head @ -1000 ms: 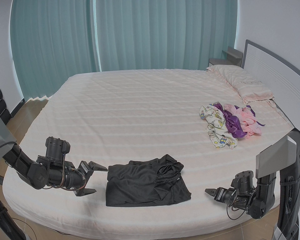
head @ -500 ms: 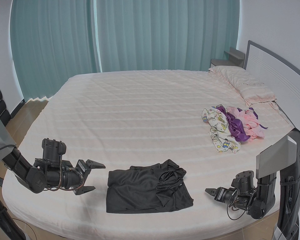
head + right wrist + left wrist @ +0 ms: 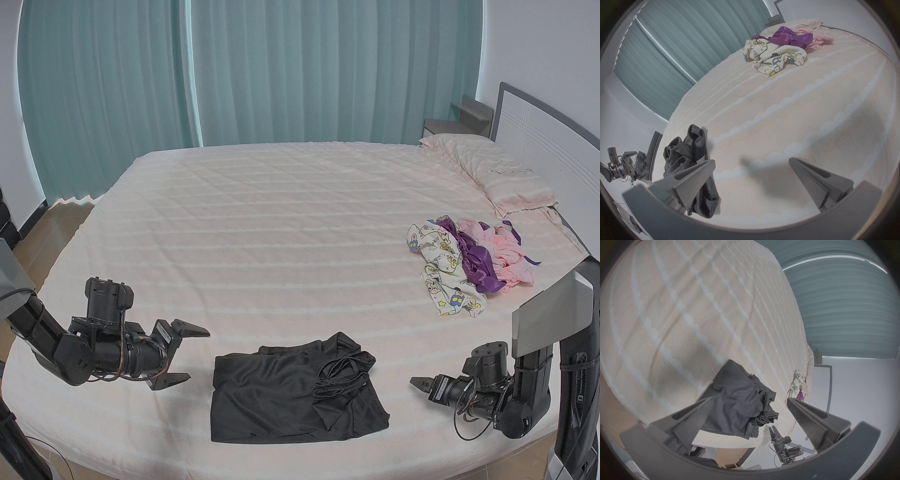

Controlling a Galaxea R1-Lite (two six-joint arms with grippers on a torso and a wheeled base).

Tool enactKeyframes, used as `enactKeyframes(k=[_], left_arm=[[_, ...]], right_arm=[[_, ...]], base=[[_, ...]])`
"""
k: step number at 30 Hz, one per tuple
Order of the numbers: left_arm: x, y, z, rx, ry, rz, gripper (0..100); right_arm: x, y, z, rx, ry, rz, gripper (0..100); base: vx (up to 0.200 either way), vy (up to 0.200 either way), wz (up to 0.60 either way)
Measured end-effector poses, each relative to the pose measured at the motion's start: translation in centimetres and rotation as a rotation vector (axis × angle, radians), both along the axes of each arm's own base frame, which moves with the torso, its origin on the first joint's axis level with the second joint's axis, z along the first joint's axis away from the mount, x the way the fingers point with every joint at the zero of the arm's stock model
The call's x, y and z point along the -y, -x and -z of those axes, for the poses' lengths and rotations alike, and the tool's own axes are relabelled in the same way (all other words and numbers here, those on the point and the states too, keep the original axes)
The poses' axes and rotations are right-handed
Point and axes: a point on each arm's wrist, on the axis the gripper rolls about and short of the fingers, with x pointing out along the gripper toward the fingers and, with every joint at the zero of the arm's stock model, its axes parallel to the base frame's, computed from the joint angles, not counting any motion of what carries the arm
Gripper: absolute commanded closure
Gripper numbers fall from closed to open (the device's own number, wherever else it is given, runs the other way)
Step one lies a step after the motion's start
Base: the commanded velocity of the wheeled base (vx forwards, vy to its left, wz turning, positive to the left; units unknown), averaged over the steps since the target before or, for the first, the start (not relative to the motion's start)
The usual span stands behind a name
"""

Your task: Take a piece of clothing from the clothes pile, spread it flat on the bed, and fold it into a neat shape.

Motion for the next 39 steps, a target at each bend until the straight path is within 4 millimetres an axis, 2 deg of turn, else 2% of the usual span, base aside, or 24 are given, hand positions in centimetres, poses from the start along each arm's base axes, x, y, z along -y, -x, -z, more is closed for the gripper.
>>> enactKeyframes(k=[10, 28, 34, 39], left_arm=[[-0.1, -0.1, 0.0, -0.005, 0.009, -0.004, 0], [-0.4, 0.0, 0.2, -0.015, 0.013, -0.016, 0], [-0.5, 0.1, 0.2, -0.018, 0.016, -0.023, 0], [-0.6, 0.1, 0.2, -0.018, 0.015, -0.025, 0]], right_arm=[[-0.2, 0.1, 0.0, 0.000, 0.000, -0.008, 0], [-0.2, 0.1, -0.4, 0.020, -0.006, -0.006, 0], [-0.2, 0.1, -0.6, 0.033, -0.009, -0.007, 0], [-0.5, -0.2, -1.5, 0.079, -0.010, -0.025, 0]], base=[[0.000, 0.180, 0.00], [0.000, 0.000, 0.00], [0.200, 0.000, 0.00], [0.000, 0.000, 0.00]])
